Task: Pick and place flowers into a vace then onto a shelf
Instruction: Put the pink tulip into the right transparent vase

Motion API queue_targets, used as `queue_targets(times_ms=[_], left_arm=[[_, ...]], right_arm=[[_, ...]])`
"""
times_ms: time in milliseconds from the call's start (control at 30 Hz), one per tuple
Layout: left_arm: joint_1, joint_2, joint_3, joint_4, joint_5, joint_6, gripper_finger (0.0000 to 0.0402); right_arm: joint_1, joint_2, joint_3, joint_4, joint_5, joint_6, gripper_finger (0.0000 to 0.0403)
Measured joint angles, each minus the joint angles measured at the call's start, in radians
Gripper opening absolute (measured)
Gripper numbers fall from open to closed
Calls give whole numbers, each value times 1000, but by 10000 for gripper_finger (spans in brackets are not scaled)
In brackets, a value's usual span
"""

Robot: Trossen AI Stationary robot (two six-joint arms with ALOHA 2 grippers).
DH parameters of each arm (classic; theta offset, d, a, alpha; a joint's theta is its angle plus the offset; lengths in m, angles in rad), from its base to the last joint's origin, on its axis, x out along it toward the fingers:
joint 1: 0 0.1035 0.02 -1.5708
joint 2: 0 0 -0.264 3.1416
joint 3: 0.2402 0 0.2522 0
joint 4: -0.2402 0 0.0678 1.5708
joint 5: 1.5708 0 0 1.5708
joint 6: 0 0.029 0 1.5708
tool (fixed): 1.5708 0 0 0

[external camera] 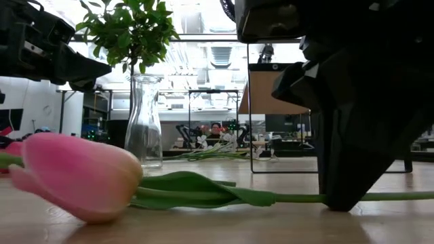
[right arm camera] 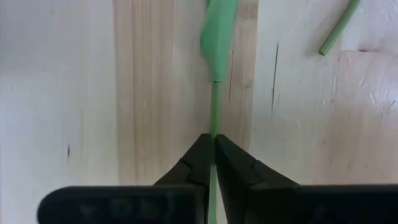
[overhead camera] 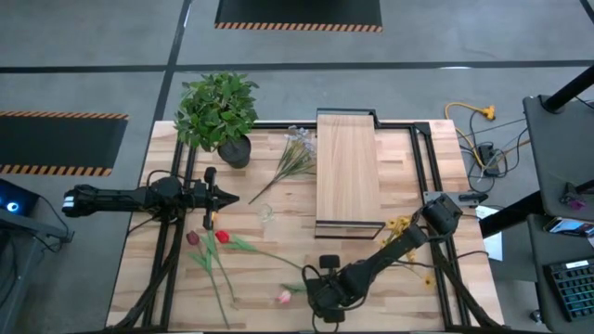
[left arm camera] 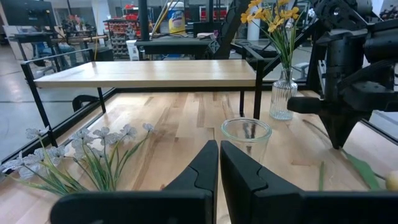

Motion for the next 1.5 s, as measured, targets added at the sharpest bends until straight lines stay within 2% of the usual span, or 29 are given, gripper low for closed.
queue_targets(times_ms=[233,433,600,867,1067,1167,1300,1500], left_arm=[[0,0,0,0,0,0,0],[0,1,0,0,0,0,0],[0,2,0,0,0,0,0],[0,3,0,0,0,0,0],[0,4,0,0,0,0,0],[0,4,0,0,0,0,0],[0,4,0,0,0,0,0],[0,4,0,0,0,0,0]], right_arm=[[13,-56,28,-29,2,-37,9],[33,-143,27,-43,124,-54,9],[72,-237,23,-47,292,-58,9],[178,-354,12,-44,652,10,9],[252,-384,12,-71,830,33,9],[276,-384,10,-118,918,104,9],[302,-383,3,-231,1018,284,9],[319,-383,-18,-383,1068,532,9]])
